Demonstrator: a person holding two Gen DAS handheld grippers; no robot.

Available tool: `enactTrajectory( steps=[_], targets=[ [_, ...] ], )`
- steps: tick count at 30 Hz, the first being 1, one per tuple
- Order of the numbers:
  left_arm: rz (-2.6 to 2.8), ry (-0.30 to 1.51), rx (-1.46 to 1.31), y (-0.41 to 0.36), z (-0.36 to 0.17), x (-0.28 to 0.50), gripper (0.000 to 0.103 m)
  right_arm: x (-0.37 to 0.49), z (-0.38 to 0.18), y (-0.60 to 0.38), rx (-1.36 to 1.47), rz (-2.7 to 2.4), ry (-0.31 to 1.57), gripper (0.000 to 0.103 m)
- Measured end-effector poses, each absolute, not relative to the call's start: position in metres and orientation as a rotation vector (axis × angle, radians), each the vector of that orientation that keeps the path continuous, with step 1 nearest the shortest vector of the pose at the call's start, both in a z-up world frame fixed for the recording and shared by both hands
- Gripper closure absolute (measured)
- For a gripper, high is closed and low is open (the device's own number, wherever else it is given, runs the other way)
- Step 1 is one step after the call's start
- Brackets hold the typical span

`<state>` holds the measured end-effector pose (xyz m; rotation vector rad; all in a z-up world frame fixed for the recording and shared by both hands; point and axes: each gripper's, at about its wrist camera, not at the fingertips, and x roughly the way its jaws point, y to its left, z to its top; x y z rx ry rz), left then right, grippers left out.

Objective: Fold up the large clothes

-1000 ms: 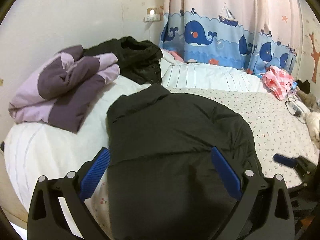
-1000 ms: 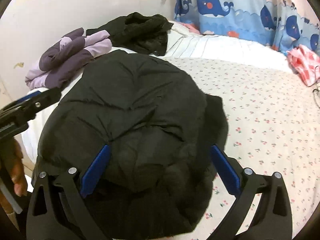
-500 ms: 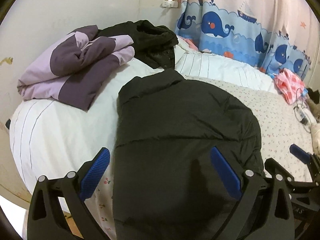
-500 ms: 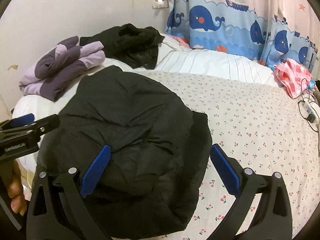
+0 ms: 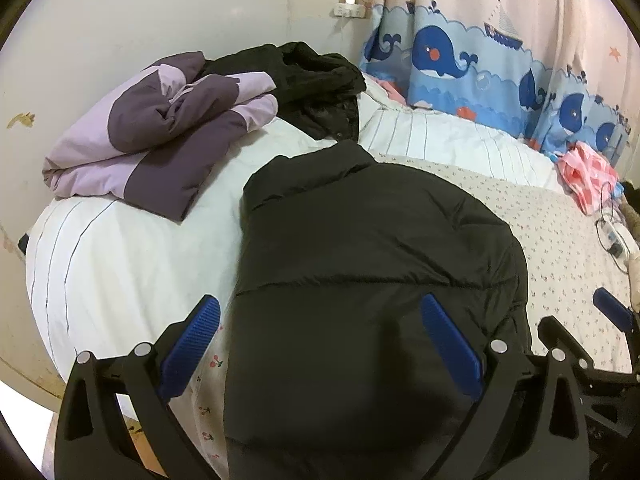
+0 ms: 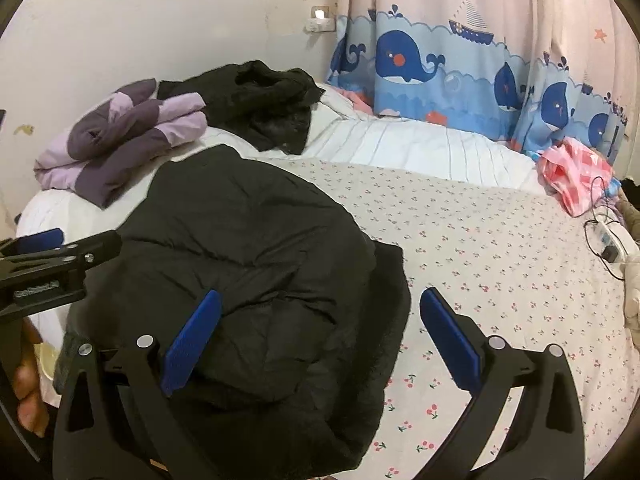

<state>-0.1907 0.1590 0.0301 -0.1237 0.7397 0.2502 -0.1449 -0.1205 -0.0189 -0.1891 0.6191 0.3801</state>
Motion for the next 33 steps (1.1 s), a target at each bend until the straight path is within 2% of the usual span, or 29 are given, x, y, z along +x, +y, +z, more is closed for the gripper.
enactTrajectory(
  steps=[11, 22, 33],
  targets=[
    [0.282, 0.697, -0.077, 0.158, 0.041, -0.193, 0.007, -0.147, -0.019, -0.114, -0.18, 0.375, 0.595, 0.007],
    [0.252, 0.739, -0.076, 0.152, 0.036, -0.19, 0.007, -0.152, -0.018, -0.101, -0.26, 0.37, 0.569, 0.007],
    [0.244, 0.79, -0.106, 0.151, 0.033, -0.187, 0.007, -0.149, -0.017, -0.103, -0.157, 0.376, 0.582, 0.007]
  ],
)
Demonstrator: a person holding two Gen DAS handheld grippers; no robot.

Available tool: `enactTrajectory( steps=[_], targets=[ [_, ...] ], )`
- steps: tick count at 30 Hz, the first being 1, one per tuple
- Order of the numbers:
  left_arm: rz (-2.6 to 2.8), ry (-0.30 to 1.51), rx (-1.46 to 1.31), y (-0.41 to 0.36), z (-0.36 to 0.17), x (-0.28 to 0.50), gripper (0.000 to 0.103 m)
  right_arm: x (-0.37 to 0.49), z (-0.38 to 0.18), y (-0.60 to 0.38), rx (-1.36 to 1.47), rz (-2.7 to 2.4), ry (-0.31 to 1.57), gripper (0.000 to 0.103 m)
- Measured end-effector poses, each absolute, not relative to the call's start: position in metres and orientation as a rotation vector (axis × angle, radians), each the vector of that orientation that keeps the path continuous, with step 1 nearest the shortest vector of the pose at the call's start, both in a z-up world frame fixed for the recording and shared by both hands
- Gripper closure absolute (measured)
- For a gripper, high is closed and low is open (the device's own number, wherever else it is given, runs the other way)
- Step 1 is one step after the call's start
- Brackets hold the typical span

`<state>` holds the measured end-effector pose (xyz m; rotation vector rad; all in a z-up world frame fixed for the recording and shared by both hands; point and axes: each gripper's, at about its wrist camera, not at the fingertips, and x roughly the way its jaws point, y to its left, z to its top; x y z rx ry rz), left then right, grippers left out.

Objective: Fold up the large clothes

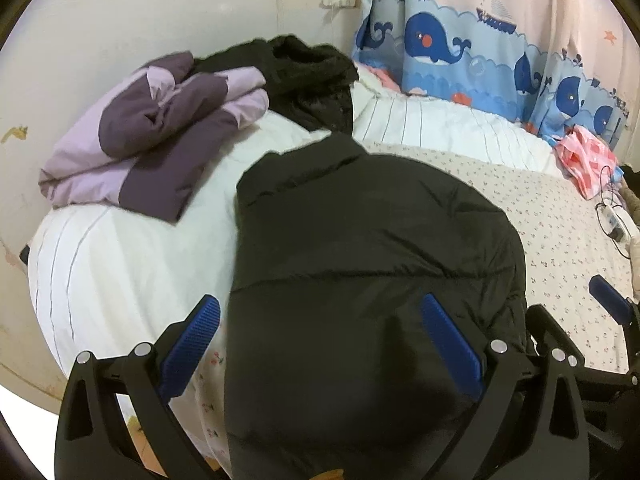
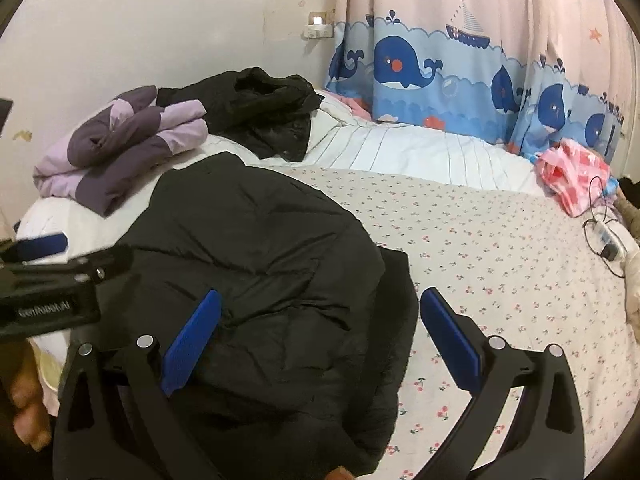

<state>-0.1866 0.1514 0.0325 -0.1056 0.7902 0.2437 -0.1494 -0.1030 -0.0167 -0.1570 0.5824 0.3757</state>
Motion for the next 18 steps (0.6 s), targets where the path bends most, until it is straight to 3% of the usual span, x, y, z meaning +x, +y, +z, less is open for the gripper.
enactTrajectory(
  steps=[9, 18],
  targets=[
    [0.263, 0.771, -0.079, 0.148, 0.035, -0.188, 0.007, -0.13, -0.028, -0.11, -0.16, 0.314, 0.704, 0.007],
    [0.273, 0.779, -0.064, 0.146, 0.034, -0.187, 0.007, -0.131, -0.029, -0.106, -0.188, 0.308, 0.699, 0.007]
  ],
)
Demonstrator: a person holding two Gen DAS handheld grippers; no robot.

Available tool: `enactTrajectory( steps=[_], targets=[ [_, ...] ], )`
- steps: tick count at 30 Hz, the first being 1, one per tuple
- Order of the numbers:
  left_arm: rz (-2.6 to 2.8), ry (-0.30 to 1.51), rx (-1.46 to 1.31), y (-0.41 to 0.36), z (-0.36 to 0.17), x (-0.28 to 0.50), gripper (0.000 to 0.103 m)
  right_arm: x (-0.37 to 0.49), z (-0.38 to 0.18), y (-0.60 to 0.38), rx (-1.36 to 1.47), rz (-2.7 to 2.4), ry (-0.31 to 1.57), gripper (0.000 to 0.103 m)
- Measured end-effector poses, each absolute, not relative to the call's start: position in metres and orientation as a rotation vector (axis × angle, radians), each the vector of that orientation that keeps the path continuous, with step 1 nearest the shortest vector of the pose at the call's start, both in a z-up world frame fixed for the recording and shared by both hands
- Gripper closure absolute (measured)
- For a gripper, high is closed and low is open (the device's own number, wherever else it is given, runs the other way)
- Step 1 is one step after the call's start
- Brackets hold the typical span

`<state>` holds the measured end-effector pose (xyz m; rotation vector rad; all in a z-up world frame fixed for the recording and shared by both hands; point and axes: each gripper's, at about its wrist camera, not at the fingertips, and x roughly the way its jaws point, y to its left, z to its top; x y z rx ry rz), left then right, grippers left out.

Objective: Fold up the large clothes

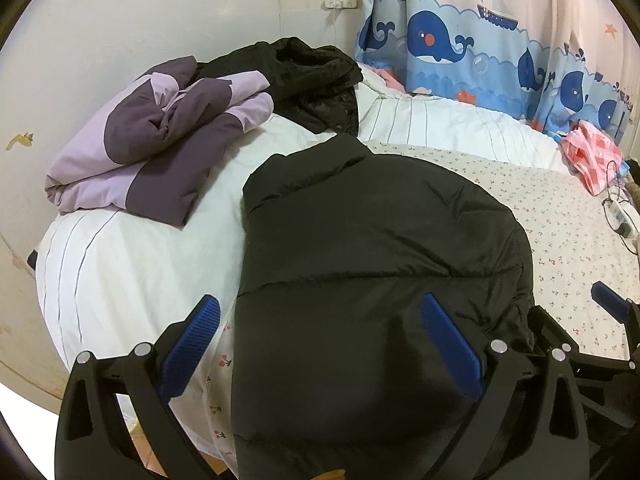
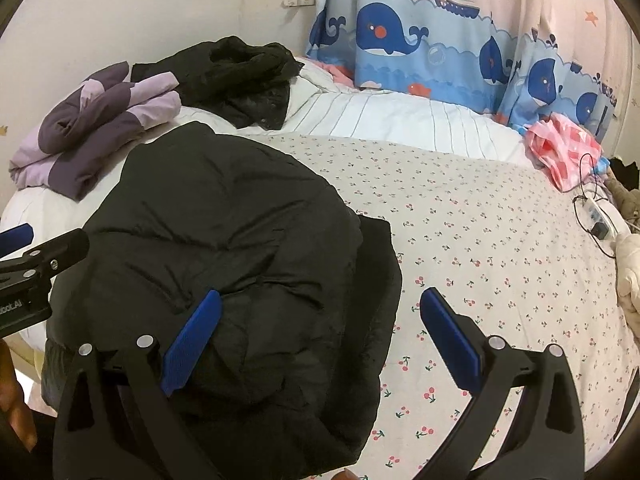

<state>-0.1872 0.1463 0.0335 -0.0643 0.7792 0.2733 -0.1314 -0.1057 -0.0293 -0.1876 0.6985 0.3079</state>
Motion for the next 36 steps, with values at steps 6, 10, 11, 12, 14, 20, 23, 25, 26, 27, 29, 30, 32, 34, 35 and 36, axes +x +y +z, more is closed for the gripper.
enactTrajectory(
  steps=[6, 10, 11, 12, 14, 20, 23, 25, 26, 27, 29, 30, 32, 34, 35, 36],
  targets=[
    [0.279, 0.76, -0.046, 0.145, 0.036, -0.188, 0.007, -0.134, -0.027, -0.104, -0.19, 0.316, 0.689, 0.007],
    [0.276, 0.752, -0.045, 0.145, 0.037, -0.188, 0.007, -0.136, -0.026, -0.102, -0.194, 0.317, 0.678, 0.007],
    [0.274, 0.753, -0.046, 0.145, 0.037, -0.188, 0.007, -0.137, -0.026, -0.102, -0.195, 0.317, 0.677, 0.007],
    [0.276, 0.754, -0.045, 0.144, 0.037, -0.188, 0.007, -0.137, -0.026, -0.101, -0.196, 0.319, 0.677, 0.007],
    [0.274, 0.757, -0.047, 0.144, 0.037, -0.189, 0.007, -0.137, -0.026, -0.102, -0.197, 0.322, 0.678, 0.007],
    [0.271, 0.757, -0.044, 0.143, 0.036, -0.189, 0.007, -0.137, -0.026, -0.101, -0.196, 0.322, 0.678, 0.007],
    [0.269, 0.759, -0.043, 0.142, 0.036, -0.189, 0.007, -0.137, -0.026, -0.101, -0.196, 0.321, 0.679, 0.007],
    [0.268, 0.759, -0.045, 0.141, 0.036, -0.189, 0.007, -0.138, -0.026, -0.1, -0.196, 0.32, 0.677, 0.007],
    [0.267, 0.759, -0.045, 0.141, 0.036, -0.189, 0.007, -0.138, -0.026, -0.1, -0.196, 0.32, 0.677, 0.007],
    [0.268, 0.76, -0.044, 0.141, 0.036, -0.189, 0.007, -0.138, -0.026, -0.099, -0.196, 0.321, 0.677, 0.007],
    [0.267, 0.761, -0.043, 0.141, 0.035, -0.188, 0.007, -0.137, -0.026, -0.097, -0.199, 0.322, 0.676, 0.007],
    [0.265, 0.763, -0.046, 0.141, 0.034, -0.188, 0.007, -0.137, -0.026, -0.095, -0.201, 0.321, 0.676, 0.007],
    [0.262, 0.764, -0.048, 0.141, 0.034, -0.188, 0.007, -0.137, -0.026, -0.094, -0.202, 0.323, 0.678, 0.007],
    [0.262, 0.768, -0.049, 0.141, 0.033, -0.187, 0.007, -0.137, -0.025, -0.091, -0.203, 0.325, 0.677, 0.007],
    [0.26, 0.77, -0.049, 0.141, 0.032, -0.186, 0.007, -0.136, -0.025, -0.092, -0.205, 0.326, 0.676, 0.007],
    [0.26, 0.773, -0.05, 0.141, 0.032, -0.186, 0.007, -0.137, -0.025, -0.091, -0.206, 0.326, 0.674, 0.007]
  ],
)
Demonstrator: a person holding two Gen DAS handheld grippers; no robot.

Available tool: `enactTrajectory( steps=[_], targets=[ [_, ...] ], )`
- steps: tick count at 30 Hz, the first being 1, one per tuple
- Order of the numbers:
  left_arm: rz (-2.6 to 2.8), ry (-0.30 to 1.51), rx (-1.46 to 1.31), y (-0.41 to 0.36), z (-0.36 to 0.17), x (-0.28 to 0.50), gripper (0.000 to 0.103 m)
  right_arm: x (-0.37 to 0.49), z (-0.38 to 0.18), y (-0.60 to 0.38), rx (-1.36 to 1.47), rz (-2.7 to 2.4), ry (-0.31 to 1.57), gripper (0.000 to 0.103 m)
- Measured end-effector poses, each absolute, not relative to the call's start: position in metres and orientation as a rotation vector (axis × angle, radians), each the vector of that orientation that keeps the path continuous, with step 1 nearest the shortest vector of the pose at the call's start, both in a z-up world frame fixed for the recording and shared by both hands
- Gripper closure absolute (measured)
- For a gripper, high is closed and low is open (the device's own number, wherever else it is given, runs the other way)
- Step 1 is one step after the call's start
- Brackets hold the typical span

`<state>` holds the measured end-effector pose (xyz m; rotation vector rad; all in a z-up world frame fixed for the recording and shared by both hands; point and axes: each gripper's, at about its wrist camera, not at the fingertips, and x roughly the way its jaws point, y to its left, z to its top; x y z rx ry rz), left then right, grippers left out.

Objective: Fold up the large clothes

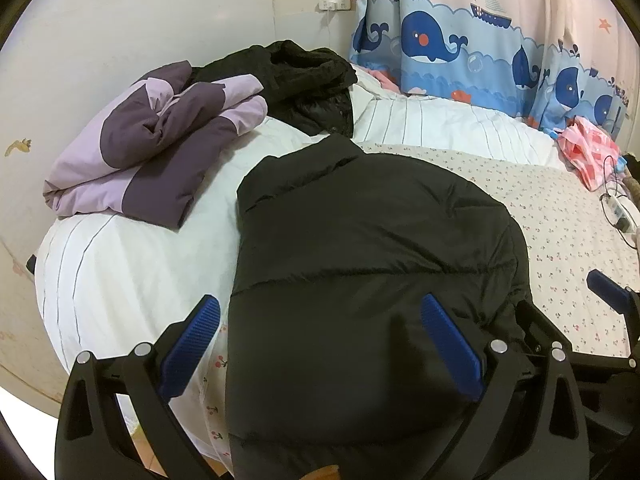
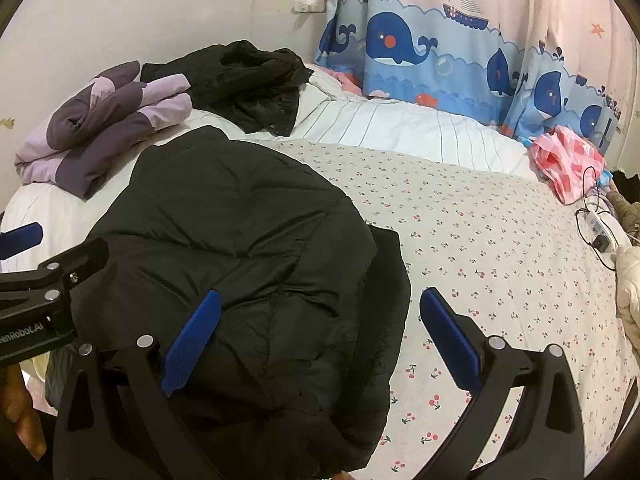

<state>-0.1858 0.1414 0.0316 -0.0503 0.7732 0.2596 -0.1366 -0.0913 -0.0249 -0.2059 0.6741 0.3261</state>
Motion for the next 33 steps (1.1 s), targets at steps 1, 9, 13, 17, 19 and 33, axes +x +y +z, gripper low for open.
enactTrajectory(
  steps=[1, 9, 13, 17, 19, 33],
  targets=[
    [0.26, 0.775, -0.051, 0.1413, 0.0311, -0.1856, 0.007, -0.1367, -0.0246, -0.0909, -0.206, 0.327, 0.673, 0.007],
    [0.245, 0.781, -0.068, 0.1422, 0.0286, -0.184, 0.007, -0.137, -0.0237, -0.0889, -0.207, 0.323, 0.672, 0.007],
    [0.243, 0.776, -0.067, 0.1416, 0.0289, -0.1836, 0.007, -0.1368, -0.0241, -0.0902, -0.206, 0.323, 0.673, 0.007],
    [0.242, 0.766, -0.057, 0.1404, 0.0301, -0.1842, 0.007, -0.1366, -0.0242, -0.0909, -0.206, 0.324, 0.673, 0.007],
    [0.243, 0.765, -0.05, 0.1399, 0.0309, -0.1831, 0.007, -0.1368, -0.0245, -0.0903, -0.206, 0.323, 0.673, 0.007],
    [0.264, 0.768, -0.028, 0.1392, 0.0327, -0.1828, 0.007, -0.138, -0.023, -0.0864, -0.203, 0.322, 0.676, 0.007]
  ],
)
